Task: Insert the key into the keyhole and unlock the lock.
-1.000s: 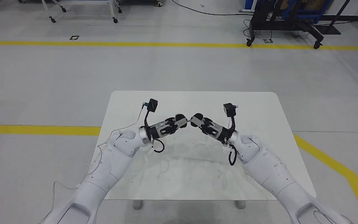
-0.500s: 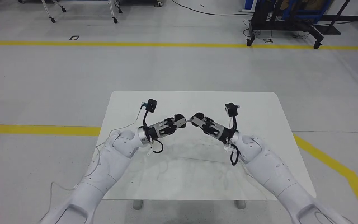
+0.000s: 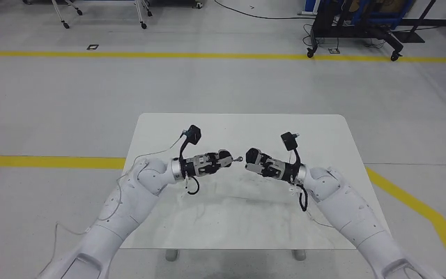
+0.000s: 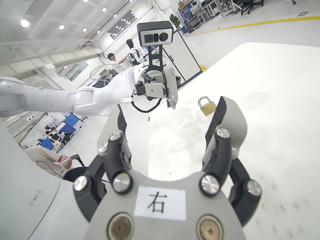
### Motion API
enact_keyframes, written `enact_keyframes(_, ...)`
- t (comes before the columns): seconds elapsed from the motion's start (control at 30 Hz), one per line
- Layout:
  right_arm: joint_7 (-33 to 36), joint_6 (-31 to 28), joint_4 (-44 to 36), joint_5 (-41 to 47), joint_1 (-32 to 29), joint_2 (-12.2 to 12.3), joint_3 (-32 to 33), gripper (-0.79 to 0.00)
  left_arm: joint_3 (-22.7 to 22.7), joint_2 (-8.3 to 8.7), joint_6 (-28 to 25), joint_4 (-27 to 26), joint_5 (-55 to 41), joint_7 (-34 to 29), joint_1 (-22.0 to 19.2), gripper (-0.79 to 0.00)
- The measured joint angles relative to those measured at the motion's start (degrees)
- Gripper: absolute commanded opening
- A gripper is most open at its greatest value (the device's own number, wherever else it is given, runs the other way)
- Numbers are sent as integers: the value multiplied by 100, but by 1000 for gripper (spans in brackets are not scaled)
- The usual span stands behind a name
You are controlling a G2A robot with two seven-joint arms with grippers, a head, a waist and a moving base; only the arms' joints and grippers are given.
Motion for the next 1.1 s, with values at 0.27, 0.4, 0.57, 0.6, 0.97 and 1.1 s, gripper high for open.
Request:
enact_keyframes(0.27, 595, 0, -4, 364, 82, 25, -109, -413, 286, 105, 0, -51, -174, -206, -147, -785)
enact_keyframes(0.4, 730, 0, 9, 438, 94, 27, -112, -419, 403, 139, 0, -43, -221, -199, -178, -785)
enact_keyframes(0.57, 917, 0, 32, 499, 124, 10, -169, -446, 494, 179, 0, -2, -260, -56, -199, -785)
enact_keyframes(0.6, 945, 0, 45, 503, 134, 5, -184, -462, 511, 185, 0, 0, -253, -24, -201, -785)
enact_keyframes(0.97, 1090, 0, 218, 483, 252, -69, -314, -785, 776, 245, 0, -1, -158, 221, -293, -785)
enact_keyframes(1.1, 1125, 0, 250, 468, 283, -89, -349, -785, 857, 267, 0, 11, -147, 305, -331, -785)
